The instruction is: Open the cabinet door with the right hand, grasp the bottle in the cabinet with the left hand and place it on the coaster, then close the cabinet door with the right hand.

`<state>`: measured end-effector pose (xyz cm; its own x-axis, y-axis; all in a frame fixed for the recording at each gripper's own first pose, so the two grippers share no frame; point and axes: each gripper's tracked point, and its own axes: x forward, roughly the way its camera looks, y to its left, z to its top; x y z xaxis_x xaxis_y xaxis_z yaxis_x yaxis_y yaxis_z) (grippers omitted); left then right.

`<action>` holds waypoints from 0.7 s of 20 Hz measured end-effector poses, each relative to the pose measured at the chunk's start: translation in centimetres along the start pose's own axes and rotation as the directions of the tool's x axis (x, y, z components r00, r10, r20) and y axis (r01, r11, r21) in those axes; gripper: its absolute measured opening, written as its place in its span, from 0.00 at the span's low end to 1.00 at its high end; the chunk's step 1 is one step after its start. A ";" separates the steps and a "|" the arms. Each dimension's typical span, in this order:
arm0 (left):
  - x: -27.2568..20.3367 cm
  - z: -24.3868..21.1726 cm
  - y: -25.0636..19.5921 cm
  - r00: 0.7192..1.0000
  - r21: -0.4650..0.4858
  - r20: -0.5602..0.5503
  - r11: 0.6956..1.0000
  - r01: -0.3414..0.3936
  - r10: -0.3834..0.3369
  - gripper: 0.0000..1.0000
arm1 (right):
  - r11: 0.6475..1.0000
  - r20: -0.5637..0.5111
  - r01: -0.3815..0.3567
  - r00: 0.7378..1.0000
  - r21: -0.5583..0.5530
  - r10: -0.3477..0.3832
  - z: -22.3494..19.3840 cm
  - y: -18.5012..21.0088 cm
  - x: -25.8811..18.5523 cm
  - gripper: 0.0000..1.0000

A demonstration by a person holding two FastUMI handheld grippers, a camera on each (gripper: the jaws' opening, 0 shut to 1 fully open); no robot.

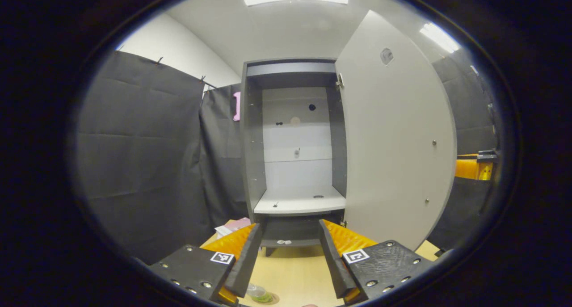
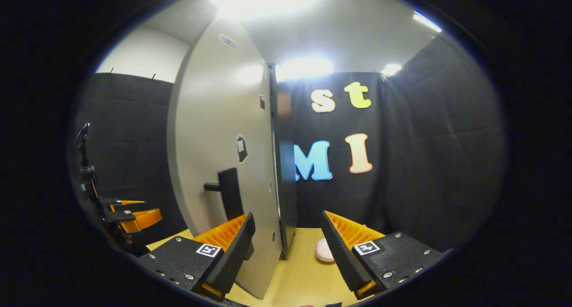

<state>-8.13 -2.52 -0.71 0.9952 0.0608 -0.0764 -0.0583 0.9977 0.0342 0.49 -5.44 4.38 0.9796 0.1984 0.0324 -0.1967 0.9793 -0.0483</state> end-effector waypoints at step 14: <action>3.8 -0.5 3.2 0.995 -0.058 0.003 0.993 0.103 -0.103 0.72 | 0.995 -0.065 -0.073 0.995 0.063 0.077 -0.4 8.6 0.4 0.92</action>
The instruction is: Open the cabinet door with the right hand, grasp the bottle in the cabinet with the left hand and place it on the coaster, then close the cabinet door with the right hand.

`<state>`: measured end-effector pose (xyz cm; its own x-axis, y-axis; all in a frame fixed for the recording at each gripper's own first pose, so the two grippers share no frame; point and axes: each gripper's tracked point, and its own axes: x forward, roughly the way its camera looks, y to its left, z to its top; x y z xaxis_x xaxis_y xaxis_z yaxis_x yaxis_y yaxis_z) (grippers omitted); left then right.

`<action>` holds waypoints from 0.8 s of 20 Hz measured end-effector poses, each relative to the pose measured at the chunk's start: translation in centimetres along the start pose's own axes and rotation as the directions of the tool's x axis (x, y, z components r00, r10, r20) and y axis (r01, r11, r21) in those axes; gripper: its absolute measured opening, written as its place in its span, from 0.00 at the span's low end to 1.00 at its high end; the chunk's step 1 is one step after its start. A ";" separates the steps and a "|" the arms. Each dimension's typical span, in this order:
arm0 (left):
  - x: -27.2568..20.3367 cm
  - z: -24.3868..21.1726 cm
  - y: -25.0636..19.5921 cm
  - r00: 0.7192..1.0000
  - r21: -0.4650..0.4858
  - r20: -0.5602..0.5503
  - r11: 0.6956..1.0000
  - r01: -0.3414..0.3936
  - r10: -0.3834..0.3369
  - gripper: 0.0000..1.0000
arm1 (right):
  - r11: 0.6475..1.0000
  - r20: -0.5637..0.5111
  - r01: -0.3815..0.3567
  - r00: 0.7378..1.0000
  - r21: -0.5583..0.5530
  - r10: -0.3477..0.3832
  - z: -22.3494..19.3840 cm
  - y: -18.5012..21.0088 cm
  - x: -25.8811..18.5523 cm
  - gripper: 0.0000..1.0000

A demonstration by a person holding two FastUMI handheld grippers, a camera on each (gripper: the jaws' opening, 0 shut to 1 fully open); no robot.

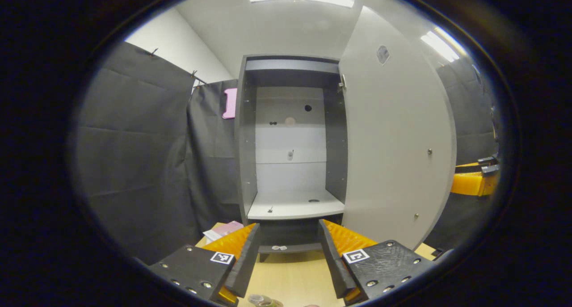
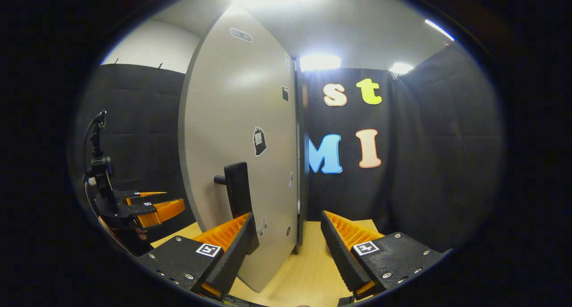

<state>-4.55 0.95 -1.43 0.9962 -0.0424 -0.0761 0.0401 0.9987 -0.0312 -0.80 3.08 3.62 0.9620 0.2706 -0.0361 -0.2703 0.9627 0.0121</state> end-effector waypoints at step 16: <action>3.1 -0.6 8.6 1.000 -0.025 0.013 1.000 -0.005 0.005 0.73 | 0.998 0.033 -0.069 0.997 -0.001 0.069 0.2 9.9 5.1 0.92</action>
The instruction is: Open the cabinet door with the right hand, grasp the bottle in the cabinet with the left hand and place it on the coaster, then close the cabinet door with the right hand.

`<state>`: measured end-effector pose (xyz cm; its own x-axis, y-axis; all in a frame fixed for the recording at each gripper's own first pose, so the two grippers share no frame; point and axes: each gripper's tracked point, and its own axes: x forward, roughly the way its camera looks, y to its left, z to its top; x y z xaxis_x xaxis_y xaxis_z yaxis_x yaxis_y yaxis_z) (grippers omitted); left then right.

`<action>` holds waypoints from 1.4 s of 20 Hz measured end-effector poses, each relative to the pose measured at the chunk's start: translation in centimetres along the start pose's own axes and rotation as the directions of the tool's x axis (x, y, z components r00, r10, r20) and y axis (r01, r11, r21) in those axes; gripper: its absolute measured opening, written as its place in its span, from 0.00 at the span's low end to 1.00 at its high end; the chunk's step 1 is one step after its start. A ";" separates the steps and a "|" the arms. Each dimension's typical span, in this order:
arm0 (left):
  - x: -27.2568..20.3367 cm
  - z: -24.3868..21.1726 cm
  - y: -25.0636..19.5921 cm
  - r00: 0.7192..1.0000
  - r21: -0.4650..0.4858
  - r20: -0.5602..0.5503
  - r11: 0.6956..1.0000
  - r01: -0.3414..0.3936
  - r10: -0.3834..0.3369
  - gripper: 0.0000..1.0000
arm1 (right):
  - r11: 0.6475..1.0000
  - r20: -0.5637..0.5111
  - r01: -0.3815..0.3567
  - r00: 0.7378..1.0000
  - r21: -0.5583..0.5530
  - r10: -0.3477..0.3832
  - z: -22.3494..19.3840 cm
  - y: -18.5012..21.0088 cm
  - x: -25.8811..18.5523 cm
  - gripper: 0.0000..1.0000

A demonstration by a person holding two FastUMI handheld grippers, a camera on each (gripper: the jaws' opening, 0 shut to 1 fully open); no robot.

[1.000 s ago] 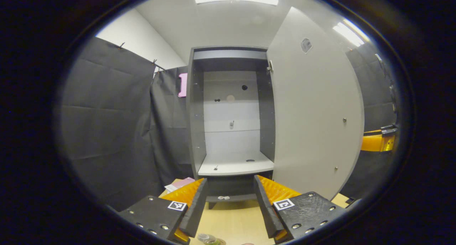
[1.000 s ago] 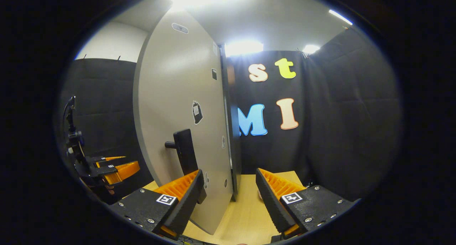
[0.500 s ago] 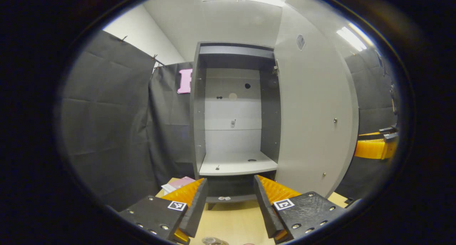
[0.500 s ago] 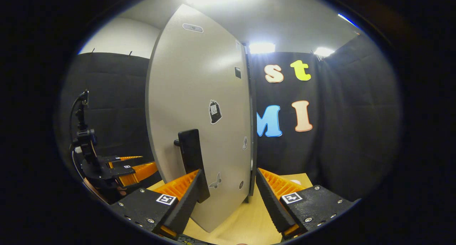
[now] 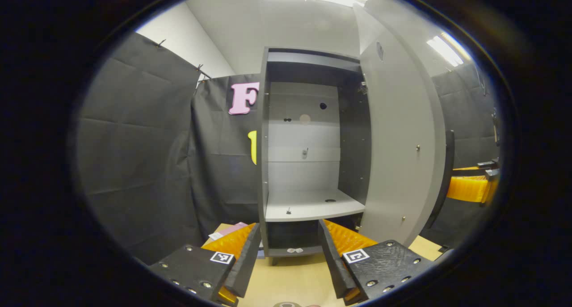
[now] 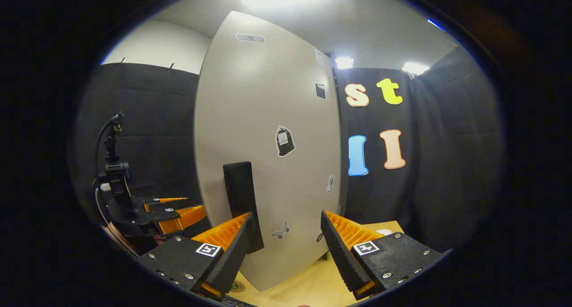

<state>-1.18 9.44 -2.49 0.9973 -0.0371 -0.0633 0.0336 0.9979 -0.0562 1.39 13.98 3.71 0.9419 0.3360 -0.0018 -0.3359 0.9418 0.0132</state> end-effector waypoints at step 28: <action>1.7 3.6 -3.9 0.997 0.072 0.071 0.997 -0.022 0.016 0.73 | 0.976 0.011 0.219 0.976 0.007 -0.219 -1.8 -1.0 5.9 0.92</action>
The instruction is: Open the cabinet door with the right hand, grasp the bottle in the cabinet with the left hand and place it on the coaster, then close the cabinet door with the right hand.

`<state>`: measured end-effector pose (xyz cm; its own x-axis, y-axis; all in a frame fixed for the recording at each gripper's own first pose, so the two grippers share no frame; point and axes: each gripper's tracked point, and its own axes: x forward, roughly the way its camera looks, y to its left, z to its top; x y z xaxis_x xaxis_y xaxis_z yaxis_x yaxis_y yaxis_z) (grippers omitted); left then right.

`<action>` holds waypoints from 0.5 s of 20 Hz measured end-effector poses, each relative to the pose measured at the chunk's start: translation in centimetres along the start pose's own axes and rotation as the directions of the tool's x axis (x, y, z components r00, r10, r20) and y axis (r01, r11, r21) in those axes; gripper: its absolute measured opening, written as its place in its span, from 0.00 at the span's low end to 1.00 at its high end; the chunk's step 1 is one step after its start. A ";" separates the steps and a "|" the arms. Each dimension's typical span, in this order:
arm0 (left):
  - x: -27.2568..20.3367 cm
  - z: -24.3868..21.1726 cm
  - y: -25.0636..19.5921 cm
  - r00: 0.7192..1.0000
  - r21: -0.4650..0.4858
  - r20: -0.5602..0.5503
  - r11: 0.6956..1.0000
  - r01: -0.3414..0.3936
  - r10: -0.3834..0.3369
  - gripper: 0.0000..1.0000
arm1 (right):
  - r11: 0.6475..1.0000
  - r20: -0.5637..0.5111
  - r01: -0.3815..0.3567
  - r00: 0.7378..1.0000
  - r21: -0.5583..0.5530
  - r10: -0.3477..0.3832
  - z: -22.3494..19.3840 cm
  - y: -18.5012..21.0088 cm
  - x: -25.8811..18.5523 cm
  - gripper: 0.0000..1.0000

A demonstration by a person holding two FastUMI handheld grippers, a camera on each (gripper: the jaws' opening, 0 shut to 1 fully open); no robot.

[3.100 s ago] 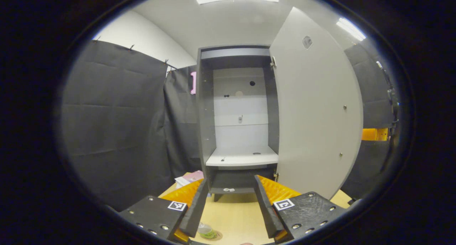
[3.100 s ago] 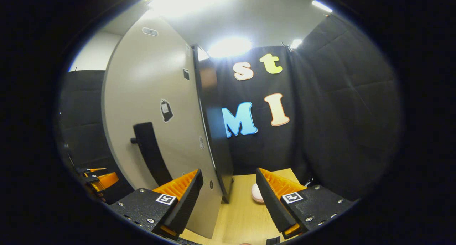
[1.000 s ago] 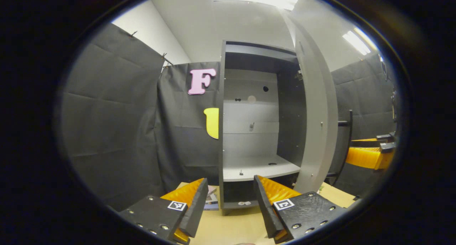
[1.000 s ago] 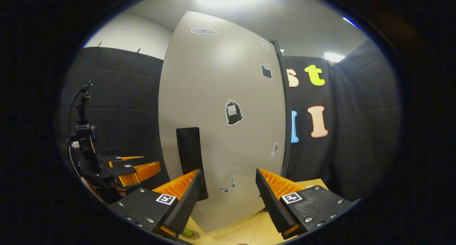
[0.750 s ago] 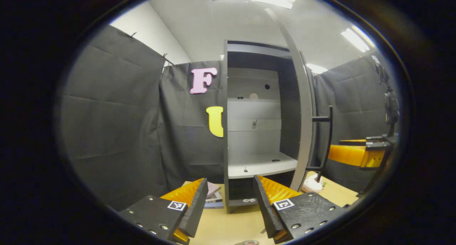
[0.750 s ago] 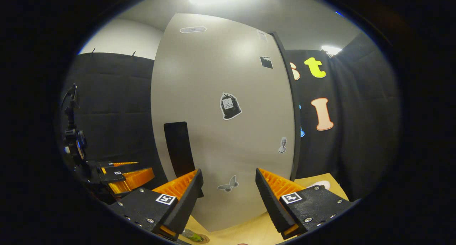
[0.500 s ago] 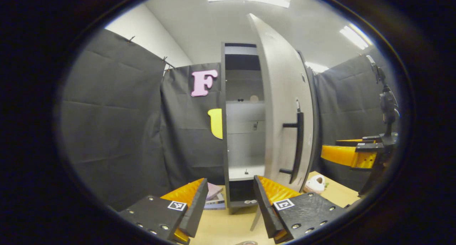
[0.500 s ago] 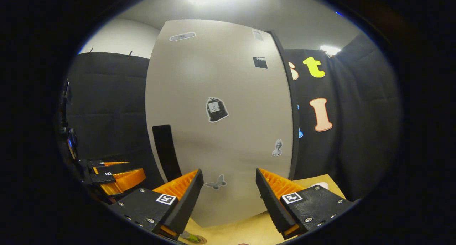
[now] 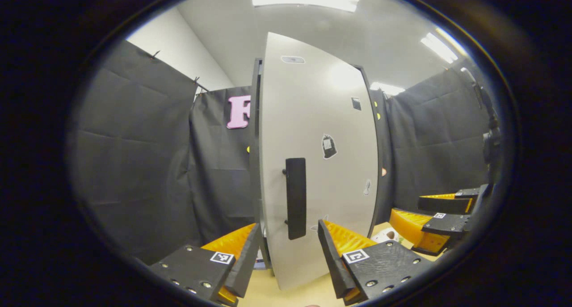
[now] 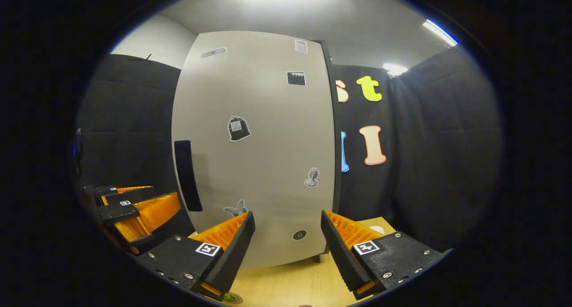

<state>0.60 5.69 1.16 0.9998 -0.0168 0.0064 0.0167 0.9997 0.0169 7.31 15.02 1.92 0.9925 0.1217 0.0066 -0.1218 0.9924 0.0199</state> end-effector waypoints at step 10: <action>-0.3 -0.4 -2.5 1.000 -0.037 -0.005 0.999 -0.007 0.007 0.77 | 0.999 0.020 0.036 0.999 0.017 -0.037 0.5 -0.8 -1.3 0.92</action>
<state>0.28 3.23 0.71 0.9999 -0.0100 0.0017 0.0101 0.9997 -0.0201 6.10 14.03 2.38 0.9961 0.0846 0.0260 -0.0856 0.9956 0.0376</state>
